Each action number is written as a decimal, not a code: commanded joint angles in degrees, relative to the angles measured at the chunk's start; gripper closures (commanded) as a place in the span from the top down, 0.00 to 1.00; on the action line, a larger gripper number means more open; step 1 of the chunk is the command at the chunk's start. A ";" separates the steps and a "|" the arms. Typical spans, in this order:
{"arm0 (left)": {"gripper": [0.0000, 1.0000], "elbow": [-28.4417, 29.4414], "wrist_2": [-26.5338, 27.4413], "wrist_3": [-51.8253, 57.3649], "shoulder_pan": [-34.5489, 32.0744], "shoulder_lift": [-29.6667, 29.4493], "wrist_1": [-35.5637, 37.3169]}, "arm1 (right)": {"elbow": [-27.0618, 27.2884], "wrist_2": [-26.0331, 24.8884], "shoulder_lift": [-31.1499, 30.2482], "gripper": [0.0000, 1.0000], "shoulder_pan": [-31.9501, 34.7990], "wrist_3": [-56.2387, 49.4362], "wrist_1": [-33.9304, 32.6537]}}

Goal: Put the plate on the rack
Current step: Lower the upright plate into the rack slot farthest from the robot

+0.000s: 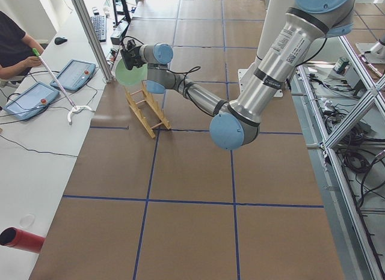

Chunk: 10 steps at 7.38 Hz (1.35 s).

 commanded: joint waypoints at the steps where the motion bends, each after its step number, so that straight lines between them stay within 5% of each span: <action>1: 0.00 3.87 0.02 0.18 0.26 -0.22 -3.19 | 0.08 0.00 0.00 1.00 0.00 0.00 0.00; 10: 0.00 7.32 0.37 5.53 3.60 -0.66 -3.29 | 0.08 0.00 0.00 1.00 0.00 0.00 0.00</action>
